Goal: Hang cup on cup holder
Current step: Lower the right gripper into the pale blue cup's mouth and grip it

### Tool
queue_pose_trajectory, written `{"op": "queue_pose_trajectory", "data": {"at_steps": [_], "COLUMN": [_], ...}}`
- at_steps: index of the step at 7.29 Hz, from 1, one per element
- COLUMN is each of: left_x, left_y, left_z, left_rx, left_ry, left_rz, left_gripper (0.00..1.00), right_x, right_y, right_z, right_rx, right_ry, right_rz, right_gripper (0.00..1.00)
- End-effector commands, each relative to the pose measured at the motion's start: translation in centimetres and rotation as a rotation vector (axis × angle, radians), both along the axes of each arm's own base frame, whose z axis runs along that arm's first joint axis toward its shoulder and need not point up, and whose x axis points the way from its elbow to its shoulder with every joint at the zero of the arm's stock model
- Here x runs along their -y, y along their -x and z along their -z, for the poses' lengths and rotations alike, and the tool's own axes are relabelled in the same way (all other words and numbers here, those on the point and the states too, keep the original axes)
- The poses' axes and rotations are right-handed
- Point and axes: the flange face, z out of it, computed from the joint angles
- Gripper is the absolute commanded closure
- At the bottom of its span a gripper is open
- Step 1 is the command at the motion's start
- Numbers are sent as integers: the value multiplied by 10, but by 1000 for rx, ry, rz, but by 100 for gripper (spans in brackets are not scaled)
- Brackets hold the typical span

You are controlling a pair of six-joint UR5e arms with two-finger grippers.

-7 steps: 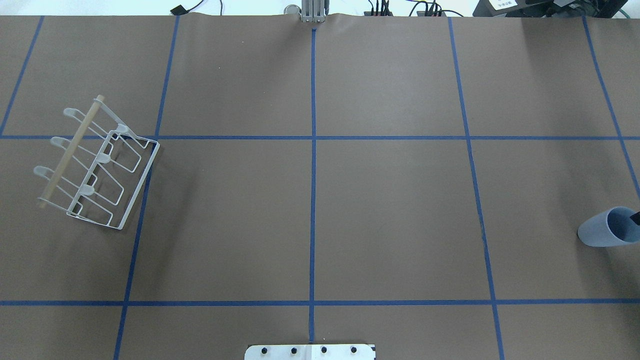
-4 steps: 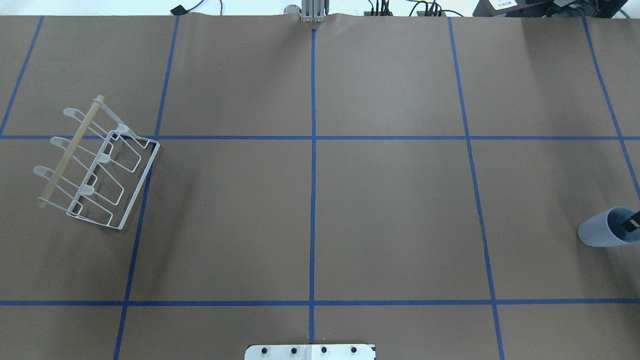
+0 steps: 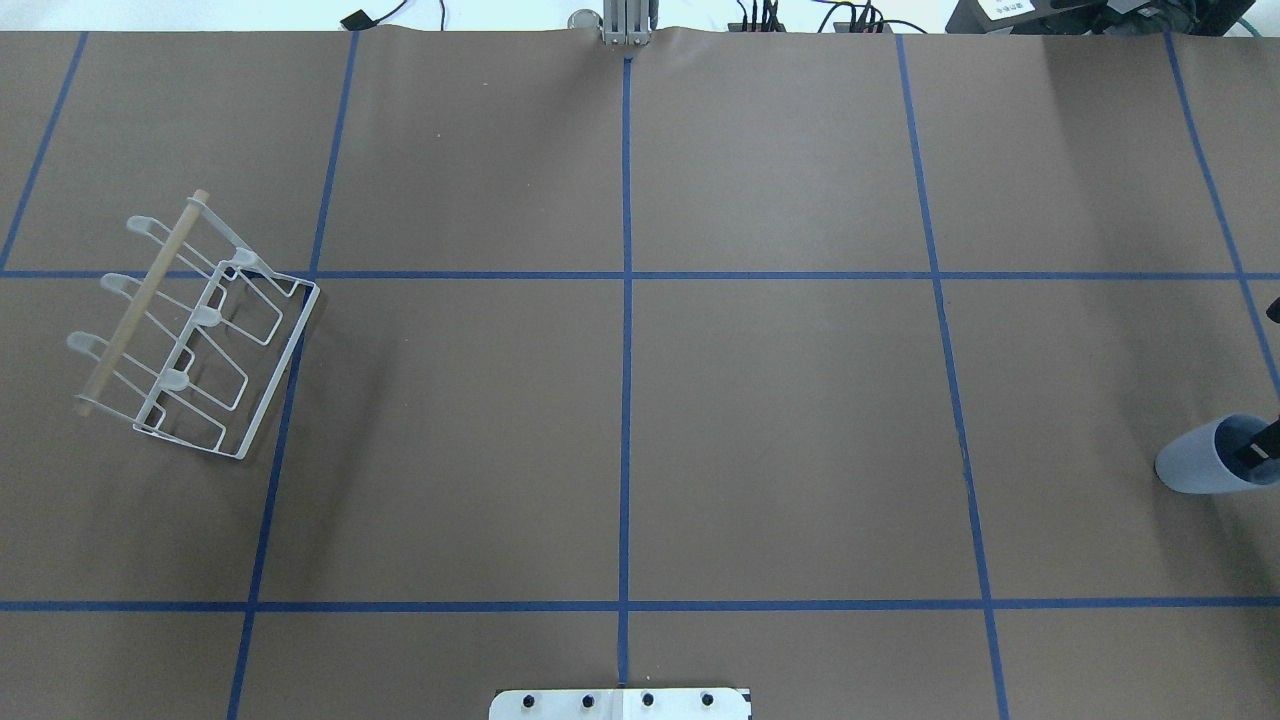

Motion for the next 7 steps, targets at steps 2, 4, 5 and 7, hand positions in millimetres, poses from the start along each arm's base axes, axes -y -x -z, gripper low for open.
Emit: {"op": "queue_pose_trajectory", "data": {"at_steps": [2, 4, 5, 7], "left_x": [0, 1, 10, 36], "left_y": [-1, 0, -1, -3], "left_z": [-1, 3, 12, 48], "left_rx": [0, 0, 4, 1], "left_ry": [4, -4, -23, -91], "left_rz": [1, 0, 0, 7], "left_gripper": [2, 2, 2, 2], "right_x": [2, -3, 2, 42], "right_y": [2, 2, -7, 1], "right_z": [4, 21, 37, 114], "right_rx": [26, 184, 280, 401], "right_ry": [-55, -68, -99, -117], "right_rz": [5, 7, -15, -83], "right_gripper": [100, 100, 100, 100]}}
